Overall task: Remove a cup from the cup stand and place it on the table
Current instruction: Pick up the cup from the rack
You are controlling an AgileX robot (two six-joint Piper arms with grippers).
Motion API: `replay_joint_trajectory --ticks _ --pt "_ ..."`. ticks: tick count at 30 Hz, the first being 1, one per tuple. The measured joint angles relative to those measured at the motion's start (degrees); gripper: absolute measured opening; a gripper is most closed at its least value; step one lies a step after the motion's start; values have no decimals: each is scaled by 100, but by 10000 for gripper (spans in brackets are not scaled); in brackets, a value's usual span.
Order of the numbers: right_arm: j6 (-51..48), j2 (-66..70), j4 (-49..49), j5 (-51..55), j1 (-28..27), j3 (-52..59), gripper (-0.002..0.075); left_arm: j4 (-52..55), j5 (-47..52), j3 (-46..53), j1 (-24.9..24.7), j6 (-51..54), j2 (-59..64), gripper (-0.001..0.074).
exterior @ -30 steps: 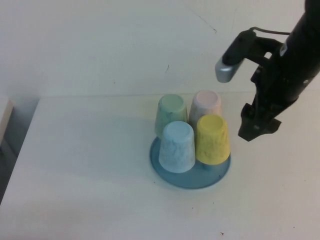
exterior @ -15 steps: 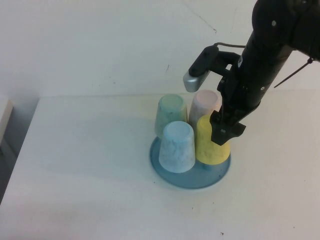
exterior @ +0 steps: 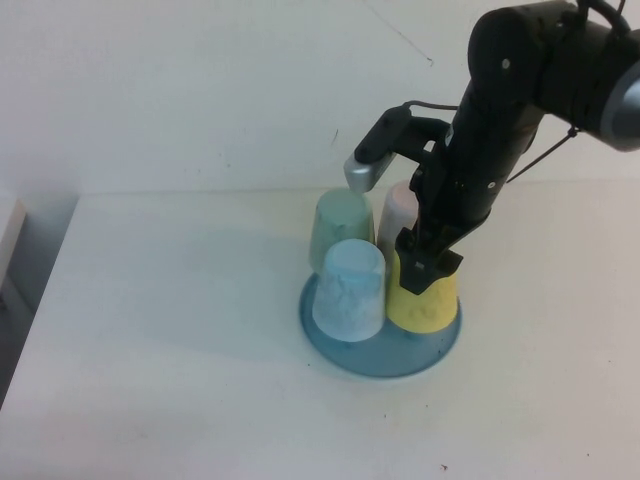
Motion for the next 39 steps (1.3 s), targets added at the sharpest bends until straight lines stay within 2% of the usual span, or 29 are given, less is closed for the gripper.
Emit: replay_joint_trajectory --ticks 14,17,20,28,39 --pt "0 355 -21 0 4 -230 662 0 0 0 0 0 0 -3" --pt "0 355 -84 0 4 -230 638 0 0 0 0 0 0 -4" --pt "11 355 -98 0 4 -230 578 0 0 0 0 0 0 -3" --pt "100 344 -112 0 4 -230 571 0 0 0 0 0 0 -3" --pt "415 -889 -134 11 4 -230 571 0 0 0 0 0 0 -3"
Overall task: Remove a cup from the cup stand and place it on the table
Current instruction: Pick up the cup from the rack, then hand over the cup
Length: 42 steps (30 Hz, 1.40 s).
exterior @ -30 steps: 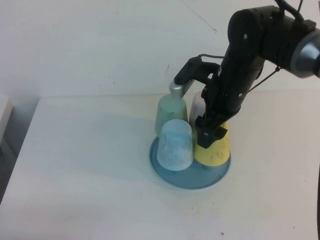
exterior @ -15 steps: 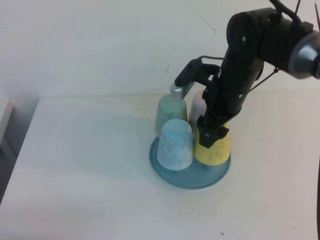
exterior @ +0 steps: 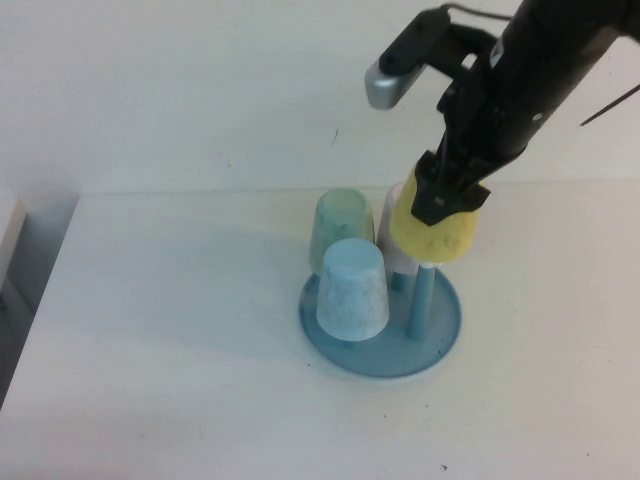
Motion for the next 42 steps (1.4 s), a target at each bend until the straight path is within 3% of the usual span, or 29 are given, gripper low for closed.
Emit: replay_joint_trajectory --ticks 7,11,23,28,31,37,42 --pt "153 -940 -10 0 0 83 571 0 0 0 0 0 0 -3" --pt "350 -1650 460 0 -128 851 571 0 0 0 0 0 0 -3" --pt "-2360 -2926 5400 -1042 -2332 5729 571 0 0 0 0 0 0 -3" --pt "-3391 -2672 7483 -563 -3183 6823 571 0 0 0 0 0 0 -3" --pt "-3671 -2354 8414 -442 -3409 7096 571 0 0 0 0 0 0 -3" --pt "-3202 -1870 8893 -463 -3393 7132 571 0 0 0 0 0 0 -3" --pt "-1610 -1818 8977 -475 -3119 7132 571 0 0 0 0 0 0 -3"
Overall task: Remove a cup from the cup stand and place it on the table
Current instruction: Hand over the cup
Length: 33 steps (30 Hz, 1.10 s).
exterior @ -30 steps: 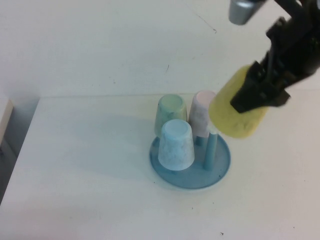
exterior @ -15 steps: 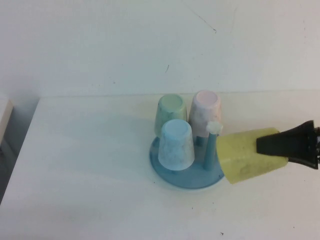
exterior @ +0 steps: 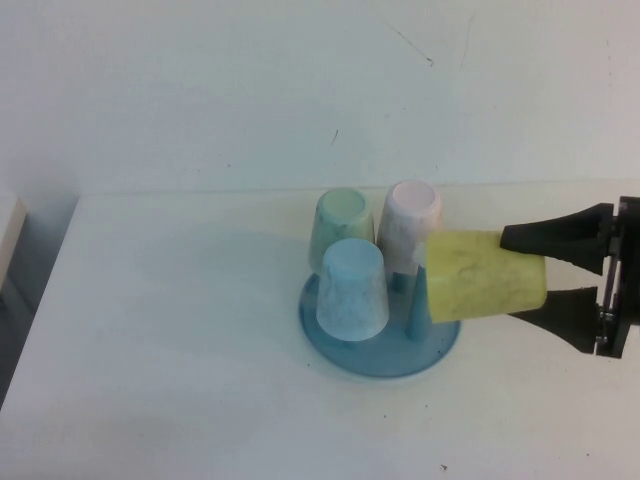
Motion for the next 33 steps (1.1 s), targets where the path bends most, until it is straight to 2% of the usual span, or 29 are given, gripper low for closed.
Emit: replay_joint_trajectory --ticks 11,17,23,25,28,30,33 --pt "2951 0 14 20 589 -80 571 0 0 0 0 0 0 -3" --pt "3270 0 14 20 592 -232 571 0 0 0 0 0 0 -3" --pt "3114 0 14 20 592 -281 571 -170 -26 0 0 -127 0 -3" --pt "2989 0 14 20 592 -281 571 -1201 -122 13 0 -763 0 -3" --pt "2844 0 14 20 592 -281 571 -3410 -288 36 0 -1809 0 -3" --pt "2796 0 14 20 592 -281 571 -4097 -493 36 0 -1951 0 -3" --pt "2740 0 14 20 592 -281 571 -4558 -855 36 0 -1987 0 -3"
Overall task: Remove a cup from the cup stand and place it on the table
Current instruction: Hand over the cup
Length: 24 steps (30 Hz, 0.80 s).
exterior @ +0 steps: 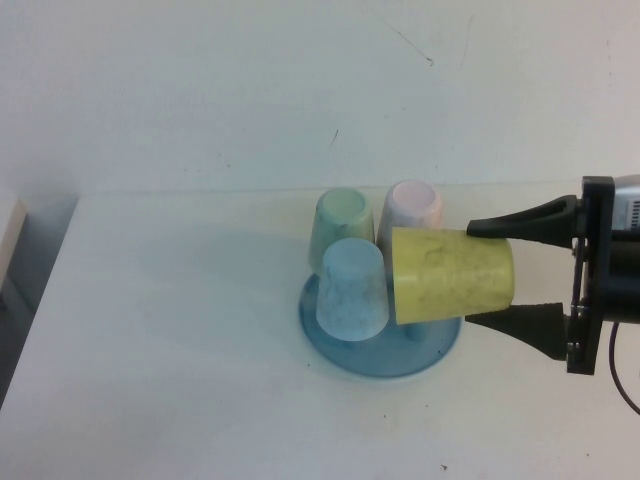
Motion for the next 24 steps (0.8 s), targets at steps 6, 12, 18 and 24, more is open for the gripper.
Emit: replay_joint_trajectory --ticks 6,12,18,24 --pt "-294 0 0 10 0 0 571 -830 240 0 0 597 0 -3" --pt "-530 0 0 10 0 0 571 -2813 1839 0 0 3063 161 -3" --pt "-796 0 0 10 0 0 571 -4045 3288 -64 0 5585 1157 -3" --pt "-847 0 0 10 0 0 571 -4082 4165 -1087 0 7378 2489 37"
